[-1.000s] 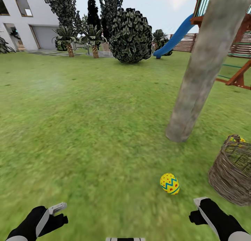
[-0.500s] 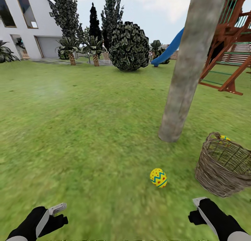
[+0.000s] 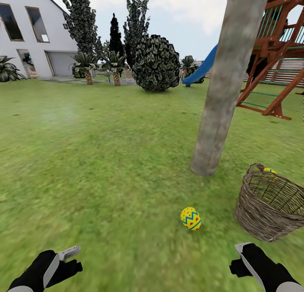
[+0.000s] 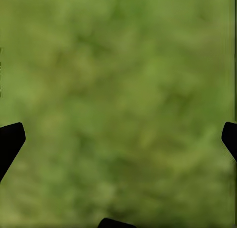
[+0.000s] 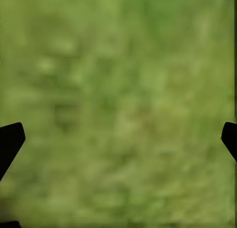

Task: Take the three Easter eggs out of the wicker basket on the lawn in the garden, then place them on the lawn next to a single tree (choose any tree) so that all three eggs are next to the same tree and none are left in the basket.

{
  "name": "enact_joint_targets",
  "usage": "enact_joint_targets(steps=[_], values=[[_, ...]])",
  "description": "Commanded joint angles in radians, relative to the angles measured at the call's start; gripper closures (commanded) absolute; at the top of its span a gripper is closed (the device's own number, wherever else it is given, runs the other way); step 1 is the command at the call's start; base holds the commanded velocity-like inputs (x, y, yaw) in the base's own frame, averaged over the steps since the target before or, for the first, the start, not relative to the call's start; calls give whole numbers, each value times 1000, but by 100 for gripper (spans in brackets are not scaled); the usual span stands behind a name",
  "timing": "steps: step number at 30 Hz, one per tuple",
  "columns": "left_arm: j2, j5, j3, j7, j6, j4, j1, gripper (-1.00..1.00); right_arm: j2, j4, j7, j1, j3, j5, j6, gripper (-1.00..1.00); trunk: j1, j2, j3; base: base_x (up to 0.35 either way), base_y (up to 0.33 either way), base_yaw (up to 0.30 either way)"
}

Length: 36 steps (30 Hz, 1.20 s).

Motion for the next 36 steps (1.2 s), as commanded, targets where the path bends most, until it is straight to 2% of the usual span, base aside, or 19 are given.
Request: enact_joint_targets(steps=[1, 6, 16, 36], values=[[0, 7, 5, 1, 6, -2, 0, -100, -1, -1, -2, -1, 7, -6, 5, -100, -1, 0, 3, 0, 0, 0], [-1, 8, 9, 0, 6, -1, 1, -100, -2, -1, -5, -1, 6, -6, 5, -100, -3, 1, 22, -166, -61, 0], [-5, 4, 5, 1, 6, 2, 0, -100, -2, -1, -6, -1, 3, -8, 6, -100, -7, 3, 61, -277, -206, 29], [-19, 2, 3, 1, 6, 2, 0, -100, -2, -1, -7, 0, 3, -7, 8, -100, -21, 17, 137, -262, -215, 283]])
